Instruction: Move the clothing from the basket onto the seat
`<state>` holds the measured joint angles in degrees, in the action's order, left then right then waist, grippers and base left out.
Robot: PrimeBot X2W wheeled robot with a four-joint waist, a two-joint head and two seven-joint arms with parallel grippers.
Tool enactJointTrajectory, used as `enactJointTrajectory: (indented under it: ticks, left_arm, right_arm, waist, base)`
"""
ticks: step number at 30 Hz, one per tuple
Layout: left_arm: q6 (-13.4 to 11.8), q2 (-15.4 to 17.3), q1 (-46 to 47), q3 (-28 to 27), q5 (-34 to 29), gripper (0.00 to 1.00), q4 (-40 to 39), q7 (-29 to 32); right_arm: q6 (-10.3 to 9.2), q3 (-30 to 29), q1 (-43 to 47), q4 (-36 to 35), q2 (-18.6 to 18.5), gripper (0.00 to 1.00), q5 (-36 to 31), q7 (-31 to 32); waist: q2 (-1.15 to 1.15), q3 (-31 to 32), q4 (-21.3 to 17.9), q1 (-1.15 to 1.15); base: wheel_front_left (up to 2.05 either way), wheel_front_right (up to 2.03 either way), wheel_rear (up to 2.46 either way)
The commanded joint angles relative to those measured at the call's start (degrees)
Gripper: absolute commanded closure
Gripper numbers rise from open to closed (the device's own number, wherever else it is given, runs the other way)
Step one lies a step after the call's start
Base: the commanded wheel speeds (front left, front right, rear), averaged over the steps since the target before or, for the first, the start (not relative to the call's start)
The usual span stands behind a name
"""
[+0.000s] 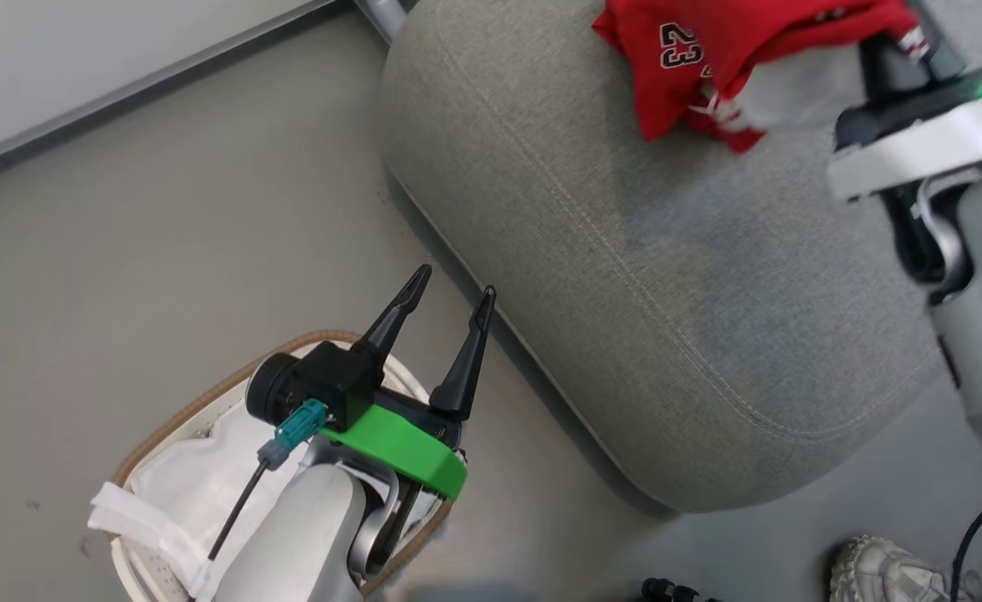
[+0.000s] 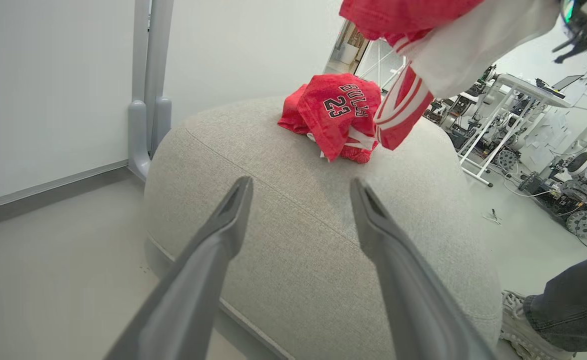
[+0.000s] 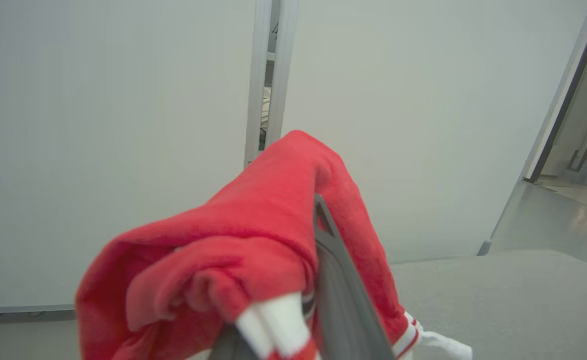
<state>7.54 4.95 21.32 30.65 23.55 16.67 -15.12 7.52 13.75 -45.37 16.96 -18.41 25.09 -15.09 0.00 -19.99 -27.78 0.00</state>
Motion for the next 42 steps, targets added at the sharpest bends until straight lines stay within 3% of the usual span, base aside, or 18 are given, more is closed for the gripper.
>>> enactJointTrajectory:
  ticks: [1, 6, 12, 23, 25, 26, 35, 42]
  left_arm:
    - [-0.10, 0.77, 1.62, 0.19, -0.69, 0.00, 0.00, -0.04]
    - [-0.10, 1.20, 4.18, 1.19, -1.05, 0.00, -0.39, -0.03]
    - [-0.10, 1.24, 6.64, 1.79, -1.61, 0.00, -0.40, -0.03]
    - [-0.10, 0.90, 8.37, 0.07, -2.34, 0.00, -0.63, -0.03]
    - [-0.10, 0.96, 8.42, -0.56, -2.51, 0.00, -0.64, -0.03]
    - [-0.10, 1.06, 8.34, -0.76, -2.54, 0.00, -0.56, -0.03]
    - [-0.10, 1.36, 6.20, -2.39, -2.25, 0.00, 0.38, -0.03]
    - [-0.10, 1.02, 3.01, -4.84, -1.70, 0.00, 1.33, -0.04]
  right_arm:
    - [-0.06, -0.59, -2.65, 0.47, -1.08, 1.00, -0.77, -0.08]
    - [-0.07, -3.04, -10.37, 4.04, -4.56, 1.00, -2.07, -0.08]
    - [-0.07, -8.40, -14.54, 13.77, -6.70, 1.00, -5.82, -0.08]
    - [-0.07, -16.35, -9.90, 27.37, -4.21, 1.00, -10.70, -0.08]
    - [-0.07, -18.35, -7.85, 28.26, -2.93, 0.28, -11.38, -0.08]
    - [-0.07, -19.05, -7.17, 28.20, -2.57, 0.02, -11.63, -0.07]
    - [-0.07, -23.52, 1.49, 22.94, 0.55, 0.00, -11.05, -0.03]
    - [-0.07, -23.51, 9.80, 19.11, 1.99, 0.00, -10.11, -0.04]
  waist:
    - [0.00, -4.82, 3.92, 0.00]
    - [0.00, -8.97, 7.08, 0.00]
    - [0.00, -13.53, 10.68, 0.00]
    - [0.00, -18.99, 14.51, 0.00]
    - [0.00, -19.23, 14.68, 0.00]
    - [0.00, -19.10, 14.63, 0.00]
    - [0.00, -14.60, 13.49, 0.00]
    - [0.00, -8.36, 13.11, 0.00]
  base:
    - [0.00, 0.00, 0.00]
    - [0.00, 0.00, 0.00]
    - [0.00, 0.00, 0.00]
    - [0.00, 0.00, 0.00]
    - [0.00, 0.00, 0.00]
    - [0.00, 0.00, 0.00]
    - [0.00, 0.00, 0.00]
    - [0.00, 0.00, 0.00]
